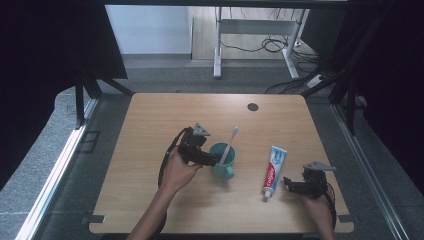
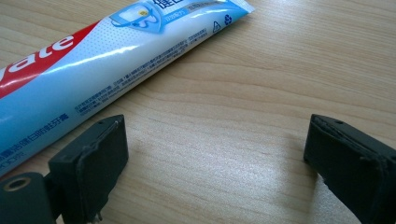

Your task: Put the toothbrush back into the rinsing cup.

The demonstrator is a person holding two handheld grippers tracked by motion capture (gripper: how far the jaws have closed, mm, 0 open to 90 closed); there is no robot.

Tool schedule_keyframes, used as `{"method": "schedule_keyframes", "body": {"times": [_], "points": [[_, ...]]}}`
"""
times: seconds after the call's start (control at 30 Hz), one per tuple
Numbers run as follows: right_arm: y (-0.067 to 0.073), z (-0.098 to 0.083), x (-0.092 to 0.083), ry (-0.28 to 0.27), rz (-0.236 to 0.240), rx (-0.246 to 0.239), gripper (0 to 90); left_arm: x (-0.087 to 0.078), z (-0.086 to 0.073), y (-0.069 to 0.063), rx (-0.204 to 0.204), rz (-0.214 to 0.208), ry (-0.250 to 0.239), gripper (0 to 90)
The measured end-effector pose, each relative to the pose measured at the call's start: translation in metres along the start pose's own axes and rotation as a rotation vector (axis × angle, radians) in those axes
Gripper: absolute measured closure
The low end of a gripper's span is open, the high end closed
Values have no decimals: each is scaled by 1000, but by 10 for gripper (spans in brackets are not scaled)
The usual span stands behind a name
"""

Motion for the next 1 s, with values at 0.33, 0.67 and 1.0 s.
{"method": "schedule_keyframes", "body": {"times": [0.33,0.67,1.0], "points": [[0,0,0,2,-2,-4,60,-11,-12,11,2,32,0,27],[0,0,0,2,-4,-5,61,-17,-27,18,19,56,-4,0],[1,0,0,0,-2,-5,66,-23,-46,24,26,84,-3,0]]}}
Point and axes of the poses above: each handheld gripper's, and its own axes: x roughly forward along the jaws, z roughly out of its top, y roughly to its left, the point moved 10 cm from there along x, roughly forward along the jaws
